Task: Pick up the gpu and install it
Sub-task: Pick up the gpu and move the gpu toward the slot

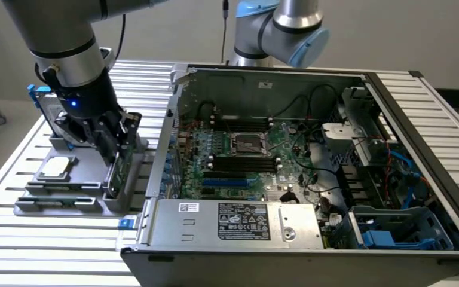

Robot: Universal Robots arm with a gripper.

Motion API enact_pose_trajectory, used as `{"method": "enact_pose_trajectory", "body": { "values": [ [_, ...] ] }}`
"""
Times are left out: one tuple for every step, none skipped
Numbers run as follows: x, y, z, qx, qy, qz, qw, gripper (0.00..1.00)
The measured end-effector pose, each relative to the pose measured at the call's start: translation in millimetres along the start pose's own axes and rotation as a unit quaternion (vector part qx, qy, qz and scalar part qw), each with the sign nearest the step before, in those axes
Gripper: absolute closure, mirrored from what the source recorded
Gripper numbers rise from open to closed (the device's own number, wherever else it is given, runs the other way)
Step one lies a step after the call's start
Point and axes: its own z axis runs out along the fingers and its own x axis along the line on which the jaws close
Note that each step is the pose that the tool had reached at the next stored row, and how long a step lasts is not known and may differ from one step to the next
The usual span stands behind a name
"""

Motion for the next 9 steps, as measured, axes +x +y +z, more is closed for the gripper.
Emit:
{"method": "enact_pose_trajectory", "body": {
  "values": [
    [0.0, -0.1, 1.8, 0.0000, 0.0000, 0.000, 1.0000, 0.58],
    [0.0, -0.1, 3.6, 0.0000, 0.0000, 0.000, 1.0000, 0.58],
    [0.1, -0.2, 5.3, 0.0000, 0.0000, -0.001, 1.0000, 0.58],
    [0.3, -0.3, 7.3, 0.0000, 0.0000, -0.001, 1.0000, 0.58],
    [1.0, -0.4, 9.0, -0.0001, 0.0000, -0.001, 1.0000, 0.58],
    [1.8, -0.4, 10.8, 0.0000, -0.0003, -0.002, 1.0000, 0.58],
    [2.7, -0.3, 12.8, -0.0001, -0.0007, -0.002, 1.0000, 0.58],
    [3.0, 0.1, 14.4, -0.0001, -0.0009, -0.002, 1.0000, 0.58],
    [3.0, 0.8, 15.3, 0.0000, -0.0009, -0.003, 1.0000, 0.58]
  ]
}}
